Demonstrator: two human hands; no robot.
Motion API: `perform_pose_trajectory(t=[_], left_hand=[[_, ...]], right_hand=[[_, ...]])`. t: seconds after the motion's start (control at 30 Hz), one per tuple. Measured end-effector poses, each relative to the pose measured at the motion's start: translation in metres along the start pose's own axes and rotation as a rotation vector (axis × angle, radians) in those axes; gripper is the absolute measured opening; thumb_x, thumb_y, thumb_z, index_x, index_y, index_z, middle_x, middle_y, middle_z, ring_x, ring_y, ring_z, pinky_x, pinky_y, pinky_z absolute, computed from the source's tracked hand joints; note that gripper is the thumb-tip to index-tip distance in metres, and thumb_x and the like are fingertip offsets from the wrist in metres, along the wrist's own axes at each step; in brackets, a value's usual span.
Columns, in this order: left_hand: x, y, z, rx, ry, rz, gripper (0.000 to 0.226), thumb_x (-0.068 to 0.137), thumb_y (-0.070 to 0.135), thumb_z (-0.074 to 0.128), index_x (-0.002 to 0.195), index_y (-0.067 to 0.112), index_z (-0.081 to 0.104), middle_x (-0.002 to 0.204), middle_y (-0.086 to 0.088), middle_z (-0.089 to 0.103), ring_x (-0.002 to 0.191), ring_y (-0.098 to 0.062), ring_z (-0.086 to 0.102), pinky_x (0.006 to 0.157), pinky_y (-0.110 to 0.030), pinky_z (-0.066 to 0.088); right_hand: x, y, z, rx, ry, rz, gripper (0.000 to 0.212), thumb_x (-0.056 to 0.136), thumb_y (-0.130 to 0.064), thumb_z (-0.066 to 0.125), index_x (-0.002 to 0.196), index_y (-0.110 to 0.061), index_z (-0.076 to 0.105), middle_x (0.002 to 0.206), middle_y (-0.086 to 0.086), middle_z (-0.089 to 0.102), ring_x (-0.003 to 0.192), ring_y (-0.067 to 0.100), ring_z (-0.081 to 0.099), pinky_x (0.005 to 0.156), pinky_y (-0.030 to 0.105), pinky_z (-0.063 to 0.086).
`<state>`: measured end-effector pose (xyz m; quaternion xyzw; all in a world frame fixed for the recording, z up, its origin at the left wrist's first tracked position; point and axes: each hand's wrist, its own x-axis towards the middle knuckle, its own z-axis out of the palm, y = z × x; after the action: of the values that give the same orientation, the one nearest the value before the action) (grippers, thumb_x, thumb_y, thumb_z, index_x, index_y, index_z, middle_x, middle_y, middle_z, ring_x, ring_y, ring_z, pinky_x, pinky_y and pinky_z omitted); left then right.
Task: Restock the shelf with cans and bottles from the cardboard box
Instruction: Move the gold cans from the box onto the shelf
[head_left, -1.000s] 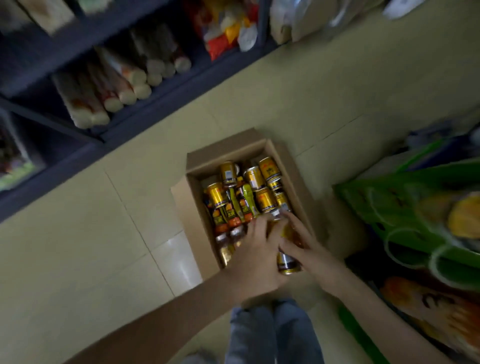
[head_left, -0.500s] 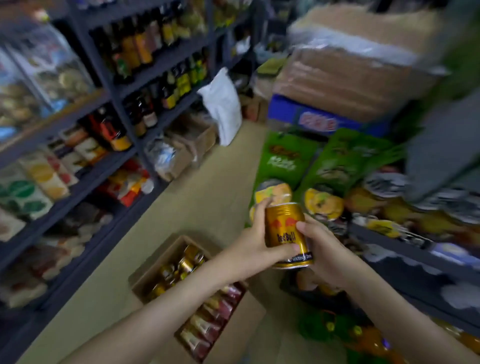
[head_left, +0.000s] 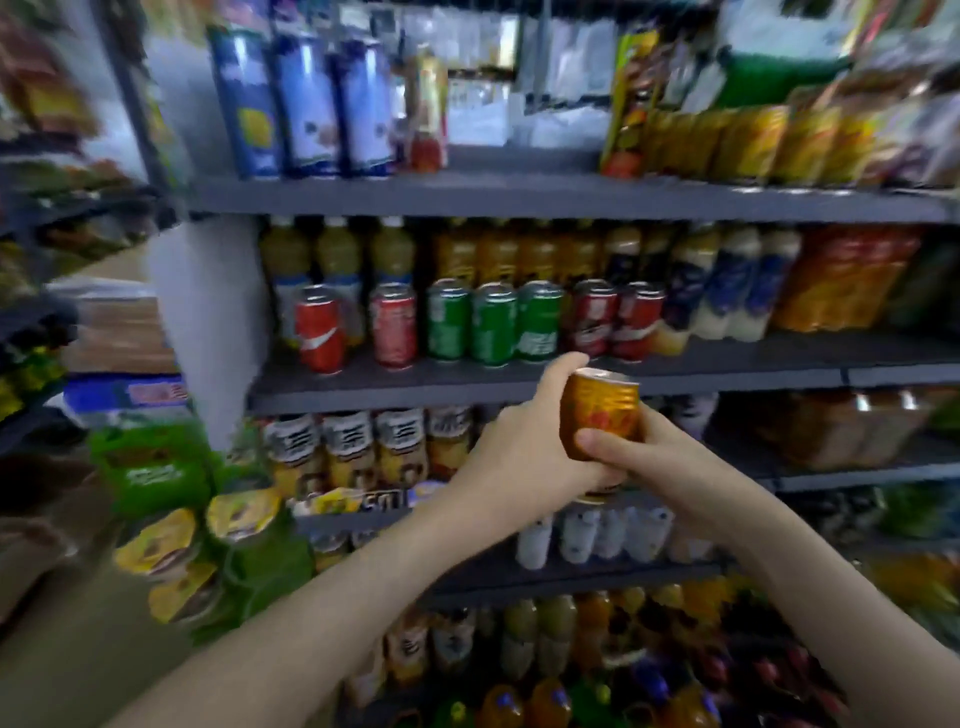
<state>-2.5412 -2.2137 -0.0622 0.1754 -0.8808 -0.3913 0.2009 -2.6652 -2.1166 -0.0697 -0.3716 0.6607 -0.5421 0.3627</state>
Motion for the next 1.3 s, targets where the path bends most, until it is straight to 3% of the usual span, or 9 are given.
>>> perform_pose_trajectory(t=[0.13,0.2,0.3,0.4,0.57,0.93,1.03,1.2,1.3], left_hand=[[0.052,0.057,0.038,0.041,-0.124,0.15,0.108,0.077,0.039,0.075,0.141,0.055,-0.01,0.143,0.005,0.045,0.119,-0.015,0.054,0.1,-0.038,0.047],[0.078,0.082,0.049,0.16,-0.103,0.272,0.103,0.081,0.044,0.07,0.143,0.052,-0.012,0.15,0.008,0.036,0.129,-0.012,0.046,0.106,-0.035,0.042],[0.119,0.109,0.058,0.441,0.103,0.491,0.079,0.089,0.049,0.056,0.149,0.041,0.006,0.153,0.01,0.025,0.136,-0.011,0.033,0.107,-0.029,0.036],[0.17,0.128,0.066,0.494,0.281,0.6,0.063,0.092,0.044,0.054,0.148,0.032,0.026,0.152,0.002,0.028,0.137,-0.017,0.032,0.107,-0.028,0.032],[0.276,0.149,0.075,0.483,0.38,0.515,0.056,0.094,0.04,0.051,0.146,0.03,0.032,0.155,-0.005,0.021,0.139,-0.024,0.028,0.104,-0.037,0.037],[0.395,0.154,0.105,0.61,0.498,0.267,0.072,0.092,0.044,0.054,0.151,0.032,0.015,0.158,-0.011,-0.009,0.145,-0.036,-0.002,0.116,-0.048,0.014],[0.406,0.155,0.116,0.617,0.536,0.193,0.078,0.09,0.05,0.053,0.152,0.034,0.008,0.157,-0.011,-0.013,0.145,-0.037,-0.003,0.115,-0.05,0.015],[0.425,0.174,0.125,0.62,0.599,0.067,0.089,0.084,0.062,0.054,0.15,0.027,0.005,0.157,-0.009,-0.017,0.145,-0.036,-0.002,0.115,-0.05,0.016],[0.432,0.184,0.128,0.633,0.629,0.004,0.094,0.08,0.067,0.056,0.15,0.023,0.01,0.158,-0.008,-0.014,0.145,-0.036,-0.002,0.115,-0.05,0.018]], right_hand=[[-0.02,-0.011,-0.085,-0.02,0.18,-0.11,0.045,0.067,-0.029,0.077,0.108,-0.029,0.059,0.096,-0.011,0.074,0.089,0.005,0.07,0.069,0.016,0.053],[-0.023,-0.018,-0.125,-0.013,0.237,-0.161,0.05,0.065,-0.033,0.078,0.111,-0.031,0.059,0.101,-0.011,0.073,0.093,0.006,0.069,0.073,0.019,0.053],[-0.016,-0.03,-0.187,0.028,0.354,-0.235,0.059,0.059,-0.038,0.078,0.114,-0.026,0.06,0.104,-0.007,0.073,0.095,0.01,0.069,0.077,0.025,0.053],[-0.002,-0.046,-0.249,0.017,0.469,-0.304,0.061,0.058,-0.042,0.078,0.113,-0.023,0.061,0.104,-0.005,0.073,0.095,0.014,0.07,0.082,0.031,0.052],[0.034,-0.081,-0.343,0.021,0.567,-0.389,0.054,0.064,-0.038,0.076,0.112,-0.021,0.061,0.106,-0.002,0.073,0.097,0.016,0.07,0.086,0.035,0.054],[0.139,-0.099,-0.484,-0.319,0.635,-0.471,0.051,0.074,-0.035,0.079,0.117,-0.027,0.052,0.109,-0.009,0.062,0.105,0.013,0.059,0.093,0.032,0.048],[0.163,-0.102,-0.509,-0.322,0.554,-0.473,0.043,0.075,-0.034,0.079,0.11,-0.028,0.055,0.105,-0.009,0.065,0.101,0.012,0.062,0.088,0.03,0.051],[0.2,-0.106,-0.533,-0.426,0.4,-0.408,0.061,0.07,-0.048,0.079,0.12,-0.026,0.053,0.111,-0.005,0.066,0.101,0.014,0.063,0.093,0.037,0.051],[0.206,-0.106,-0.542,-0.482,0.333,-0.432,0.065,0.071,-0.049,0.078,0.126,-0.027,0.05,0.111,-0.008,0.065,0.102,0.01,0.062,0.09,0.03,0.049]])
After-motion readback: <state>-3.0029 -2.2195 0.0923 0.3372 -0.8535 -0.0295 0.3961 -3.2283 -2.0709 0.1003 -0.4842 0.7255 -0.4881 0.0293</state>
